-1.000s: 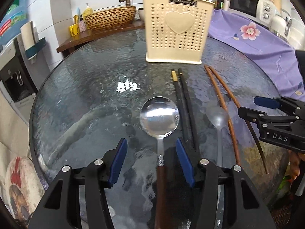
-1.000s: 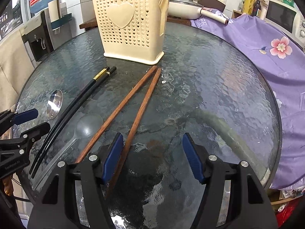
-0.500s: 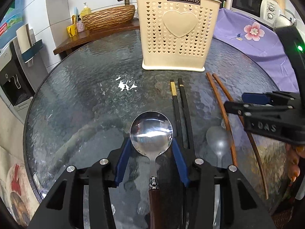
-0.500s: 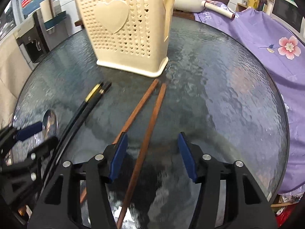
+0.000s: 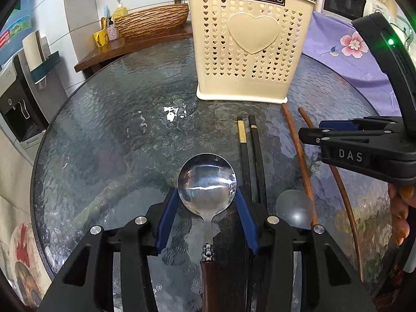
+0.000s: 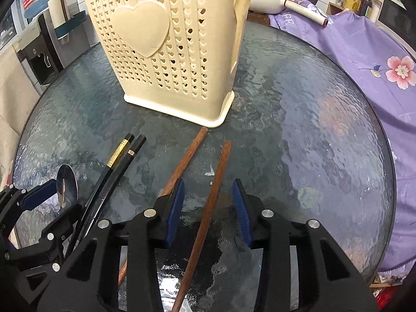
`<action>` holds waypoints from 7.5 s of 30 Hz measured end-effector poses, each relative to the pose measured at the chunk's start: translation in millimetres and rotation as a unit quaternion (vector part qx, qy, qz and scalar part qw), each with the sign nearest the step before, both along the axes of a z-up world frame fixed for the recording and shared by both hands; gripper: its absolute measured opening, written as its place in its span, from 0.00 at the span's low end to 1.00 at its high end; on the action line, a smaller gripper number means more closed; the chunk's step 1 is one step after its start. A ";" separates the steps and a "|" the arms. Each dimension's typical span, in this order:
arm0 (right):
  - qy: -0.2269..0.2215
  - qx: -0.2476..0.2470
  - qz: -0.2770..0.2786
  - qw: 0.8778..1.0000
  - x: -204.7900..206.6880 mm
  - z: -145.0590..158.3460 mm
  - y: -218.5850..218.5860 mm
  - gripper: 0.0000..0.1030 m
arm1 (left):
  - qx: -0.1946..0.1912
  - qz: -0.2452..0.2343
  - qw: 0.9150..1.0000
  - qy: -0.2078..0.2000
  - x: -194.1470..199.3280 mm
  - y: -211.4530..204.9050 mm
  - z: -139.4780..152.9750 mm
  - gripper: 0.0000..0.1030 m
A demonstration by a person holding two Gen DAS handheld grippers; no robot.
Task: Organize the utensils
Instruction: 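Grasp the wooden-handled silver spoon with the left tool while the right tool grasps a wooden chopstick, then lift the spoon with the left tool while the right tool lifts its chopstick toward the caddy, then lower the spoon into the caddy with the left tool while the right lowers its chopstick in, then open both tools to release the spoon and chopstick into the caddy, then move the left tool to the black chopsticks while the right tool moves to the last wooden chopstick, then grasp a gold-tipped black chopstick with the left tool while the right grasps the wooden chopstick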
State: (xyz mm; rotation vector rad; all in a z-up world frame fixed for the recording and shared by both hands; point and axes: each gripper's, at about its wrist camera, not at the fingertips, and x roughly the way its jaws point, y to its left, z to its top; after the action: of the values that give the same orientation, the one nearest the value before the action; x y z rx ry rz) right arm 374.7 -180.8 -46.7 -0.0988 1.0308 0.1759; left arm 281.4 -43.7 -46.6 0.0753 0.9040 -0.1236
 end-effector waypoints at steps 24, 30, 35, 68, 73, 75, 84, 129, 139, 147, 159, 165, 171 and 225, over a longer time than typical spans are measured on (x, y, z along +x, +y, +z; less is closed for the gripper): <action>-0.001 -0.004 0.009 1.000 9.4 0.4 3.6 0.09 | 0.007 -0.002 1.000 -0.001 19.0 -5.5 1.4 0.45; 0.001 0.047 -0.004 0.999 10.8 -0.8 -12.5 0.07 | -0.010 0.003 1.000 -0.026 15.3 2.7 17.1 0.45; -0.023 0.083 -0.007 0.996 3.1 11.2 -23.3 0.07 | -0.034 0.000 0.998 -0.054 10.2 9.8 37.1 0.45; -0.189 0.161 0.063 0.967 -85.2 153.3 -59.5 0.07 | -0.119 -0.030 0.981 -0.152 -27.6 29.3 121.2 0.44; -0.198 0.164 0.072 0.964 -83.9 165.2 -57.0 0.07 | -0.126 -0.038 0.979 -0.154 -24.4 29.7 130.3 0.44; -0.204 0.167 0.076 0.962 -82.3 174.8 -54.8 0.07 | -0.134 -0.040 0.978 -0.155 -20.3 31.2 137.4 0.44; -0.248 0.194 0.078 0.946 -59.9 248.3 -42.9 0.07 | -0.152 -0.039 0.970 -0.188 13.8 31.8 195.7 0.44; -0.266 0.118 -0.003 0.957 35.1 190.7 -22.5 0.07 | -0.114 0.015 0.976 -0.184 127.2 4.3 137.5 0.45; -0.266 0.121 -0.006 0.956 35.8 180.1 -27.3 0.07 | -0.110 0.006 0.977 -0.185 125.3 2.7 134.2 0.45; -0.304 0.140 -0.012 0.942 -5.1 176.6 -38.9 0.53 | -0.133 -0.017 0.962 -0.239 73.6 9.0 147.7 0.78; -0.187 0.054 0.026 0.981 -63.7 73.5 -13.3 0.53 | -0.074 -0.012 0.990 -0.120 7.5 27.0 78.3 0.75; -0.120 0.059 0.022 0.991 -75.8 30.5 -1.8 0.53 | -0.071 -0.022 0.996 -0.039 -7.0 29.3 28.7 0.52; -0.088 0.049 0.026 0.995 -82.4 6.3 11.7 0.53 | -0.069 -0.038 0.997 -0.018 -18.9 26.8 10.0 0.41; -0.019 -0.001 0.099 0.995 -55.5 0.1 -13.8 0.16 | -0.041 -0.027 0.999 0.024 7.6 25.2 2.7 0.08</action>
State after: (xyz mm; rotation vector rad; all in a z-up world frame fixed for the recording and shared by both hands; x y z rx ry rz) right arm 319.2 -194.6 -46.6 -0.2052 0.9835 0.3522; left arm 289.0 -18.5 -43.9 0.0203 0.9438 -0.2126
